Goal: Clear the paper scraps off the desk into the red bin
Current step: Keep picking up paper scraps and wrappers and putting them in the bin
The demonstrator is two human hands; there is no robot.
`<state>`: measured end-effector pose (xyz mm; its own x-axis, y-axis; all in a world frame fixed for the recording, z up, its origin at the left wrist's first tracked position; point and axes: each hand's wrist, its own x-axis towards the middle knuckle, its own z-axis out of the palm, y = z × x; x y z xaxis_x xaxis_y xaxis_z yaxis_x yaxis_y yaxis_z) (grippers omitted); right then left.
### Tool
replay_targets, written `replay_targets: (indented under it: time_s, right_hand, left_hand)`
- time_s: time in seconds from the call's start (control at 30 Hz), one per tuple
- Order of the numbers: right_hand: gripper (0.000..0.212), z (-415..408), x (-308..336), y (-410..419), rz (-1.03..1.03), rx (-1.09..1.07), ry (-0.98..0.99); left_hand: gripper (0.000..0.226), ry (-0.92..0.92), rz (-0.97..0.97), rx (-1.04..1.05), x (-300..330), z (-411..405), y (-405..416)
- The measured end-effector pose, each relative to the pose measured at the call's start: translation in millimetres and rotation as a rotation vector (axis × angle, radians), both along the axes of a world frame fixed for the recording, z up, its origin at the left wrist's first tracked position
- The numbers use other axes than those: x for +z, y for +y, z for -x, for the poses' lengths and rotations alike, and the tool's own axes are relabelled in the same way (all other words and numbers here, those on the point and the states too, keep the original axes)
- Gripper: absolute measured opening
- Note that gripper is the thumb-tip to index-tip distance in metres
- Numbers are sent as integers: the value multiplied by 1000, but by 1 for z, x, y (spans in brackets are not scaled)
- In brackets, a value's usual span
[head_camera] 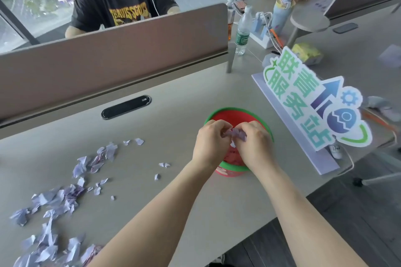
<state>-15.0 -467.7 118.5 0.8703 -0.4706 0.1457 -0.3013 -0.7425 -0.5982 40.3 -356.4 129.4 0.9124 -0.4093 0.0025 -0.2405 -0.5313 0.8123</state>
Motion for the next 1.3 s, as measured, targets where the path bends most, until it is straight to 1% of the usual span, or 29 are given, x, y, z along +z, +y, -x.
replay_targets:
  time_s: [0.1,0.23,0.37,0.5,0.6,0.67,0.73,0.8,0.87,1.0,1.07,1.13,1.23,1.3]
  right_hand:
    - [19,1,-2,-3,-7,9,85]
    - [26,-1,3,-1,10,-31,115]
    - [22,-4,8,7,15,-20,29]
    - [17,-9,14,24,7,41,-97]
    - [15,-11,20,47,1,151,-195]
    - [15,-9,21,69,-12,259,-211]
    - [14,-7,14,93,-26,364,-154]
    - [15,-5,0,115,-35,447,-29]
    - [18,-2,-18,131,-25,495,144]
    - [33,7,-56,149,71,557,533]
    - [38,16,-73,159,128,581,664]
    - [45,27,-86,164,161,569,711]
    - [56,39,-103,175,199,560,732]
    - [66,45,-111,180,207,560,744]
  left_hand:
    - [20,-11,-17,-10,1,0,-1]
    - [28,-38,-9,23,5,-3,4]
    - [32,-29,24,75,7,-7,16]
    - [33,-41,62,129,6,-11,36]
    - [32,-60,34,182,-1,-13,63]
    - [29,-55,-18,217,-10,-14,86]
    - [27,-17,-86,240,-24,-14,111]
    - [28,50,-181,245,-40,-10,136]
    - [29,108,-255,237,-56,1,157]
    - [35,190,-340,246,-83,30,191]
    - [34,237,-388,222,-96,47,206]
    - [37,253,-451,155,-106,62,216]
    - [58,269,-563,24,-120,82,229]
    - [71,282,-603,-32,-125,91,233]
